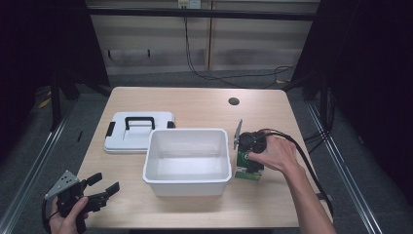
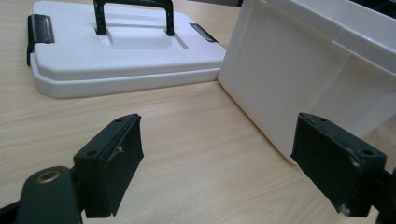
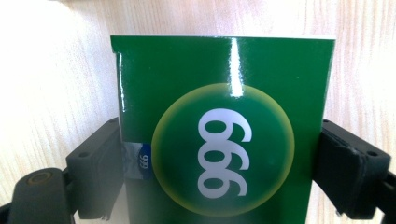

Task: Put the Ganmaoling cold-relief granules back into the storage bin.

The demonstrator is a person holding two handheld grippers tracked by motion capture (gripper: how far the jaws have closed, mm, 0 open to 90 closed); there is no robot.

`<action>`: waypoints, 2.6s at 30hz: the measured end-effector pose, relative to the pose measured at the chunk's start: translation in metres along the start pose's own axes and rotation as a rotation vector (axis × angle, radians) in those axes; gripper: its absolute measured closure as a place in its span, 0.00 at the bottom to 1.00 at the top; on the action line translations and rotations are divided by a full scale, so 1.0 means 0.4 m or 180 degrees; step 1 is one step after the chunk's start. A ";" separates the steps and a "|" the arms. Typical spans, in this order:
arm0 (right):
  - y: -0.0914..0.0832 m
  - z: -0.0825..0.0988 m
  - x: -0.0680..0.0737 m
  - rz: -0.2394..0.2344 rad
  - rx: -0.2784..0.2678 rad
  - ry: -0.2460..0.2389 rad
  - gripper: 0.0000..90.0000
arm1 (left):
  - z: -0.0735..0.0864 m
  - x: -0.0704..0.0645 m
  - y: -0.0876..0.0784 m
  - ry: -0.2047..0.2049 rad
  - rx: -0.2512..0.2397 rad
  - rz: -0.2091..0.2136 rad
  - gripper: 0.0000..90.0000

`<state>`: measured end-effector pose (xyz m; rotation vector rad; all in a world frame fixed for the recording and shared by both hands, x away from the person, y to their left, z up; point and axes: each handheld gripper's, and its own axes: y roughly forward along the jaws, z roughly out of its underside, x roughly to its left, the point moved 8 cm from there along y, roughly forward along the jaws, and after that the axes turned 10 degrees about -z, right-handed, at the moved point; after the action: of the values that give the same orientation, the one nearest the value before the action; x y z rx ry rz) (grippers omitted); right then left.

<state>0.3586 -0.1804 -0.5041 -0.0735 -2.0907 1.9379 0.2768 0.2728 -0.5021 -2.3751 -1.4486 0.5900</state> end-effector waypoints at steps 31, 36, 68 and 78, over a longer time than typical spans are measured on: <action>-0.003 0.007 0.008 -0.0008 0.0059 0.0038 0.18 | 0.003 0.002 0.002 0.0009 0.0028 -0.0004 0.18; -0.023 0.014 0.017 -0.0041 0.0062 0.0086 0.18 | 0.003 0.002 0.002 0.0013 0.0029 -0.0012 0.18; -0.224 -0.024 0.073 0.0026 -0.0095 -0.0016 0.18 | 0.004 0.003 0.002 -0.0009 0.0032 -0.0006 0.18; -0.297 -0.015 0.084 0.0114 -0.0123 0.0010 0.18 | 0.003 0.002 0.003 0.0003 0.0030 -0.0013 0.18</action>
<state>0.3465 -0.1781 -0.3811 -0.1227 -2.1391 1.9164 0.2773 0.2731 -0.5040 -2.3644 -1.4467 0.5934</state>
